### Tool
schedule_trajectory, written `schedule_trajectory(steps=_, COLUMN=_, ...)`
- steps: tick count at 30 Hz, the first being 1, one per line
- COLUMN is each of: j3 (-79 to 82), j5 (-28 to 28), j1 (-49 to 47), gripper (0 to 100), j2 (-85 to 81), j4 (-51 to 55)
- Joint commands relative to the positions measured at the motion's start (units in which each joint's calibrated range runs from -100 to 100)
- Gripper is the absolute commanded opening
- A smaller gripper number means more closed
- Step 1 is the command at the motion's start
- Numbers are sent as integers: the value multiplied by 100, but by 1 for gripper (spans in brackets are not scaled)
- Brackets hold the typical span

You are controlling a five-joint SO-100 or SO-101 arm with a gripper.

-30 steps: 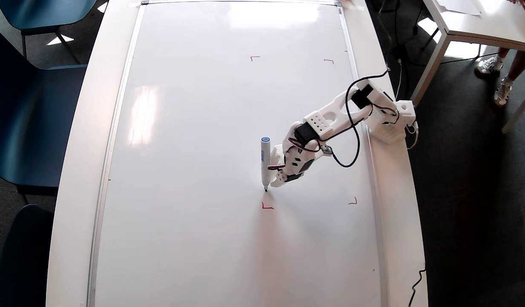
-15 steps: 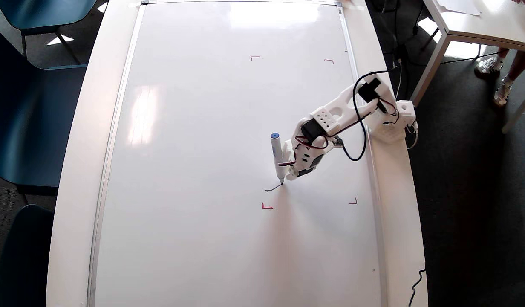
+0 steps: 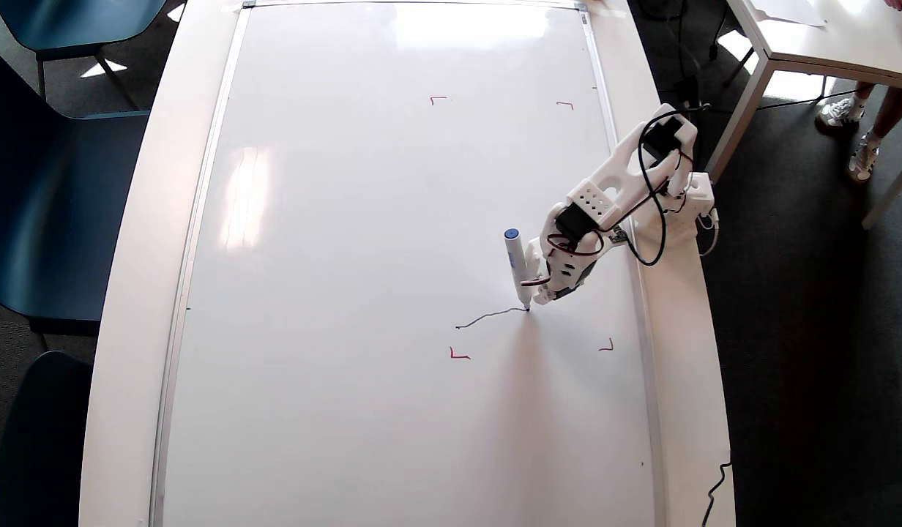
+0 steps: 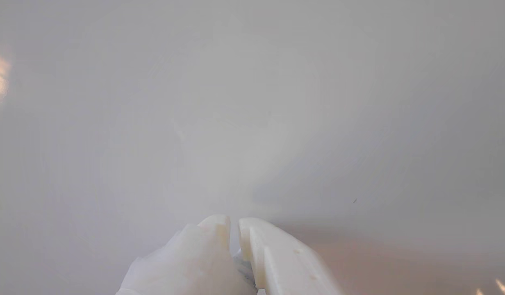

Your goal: Draw on a whiteboard a robot head using a pen attached to the gripper

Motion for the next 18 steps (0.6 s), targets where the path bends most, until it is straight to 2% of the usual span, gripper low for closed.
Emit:
schedule_trajectory(steps=1, j3=687, j5=-25, j1=-183, gripper=1, j2=-652, j4=-25)
schedule_trajectory(steps=10, j3=1894, j5=-122, j1=-250, gripper=1, j2=-1508, j4=-34)
schedule_trajectory(steps=14, j3=2494, j5=-106, j1=-110, gripper=1, j2=-1809, j4=-590)
schedule_trajectory(steps=18, j3=2929, j5=-79, j1=45, gripper=1, j2=-2229, j4=-633)
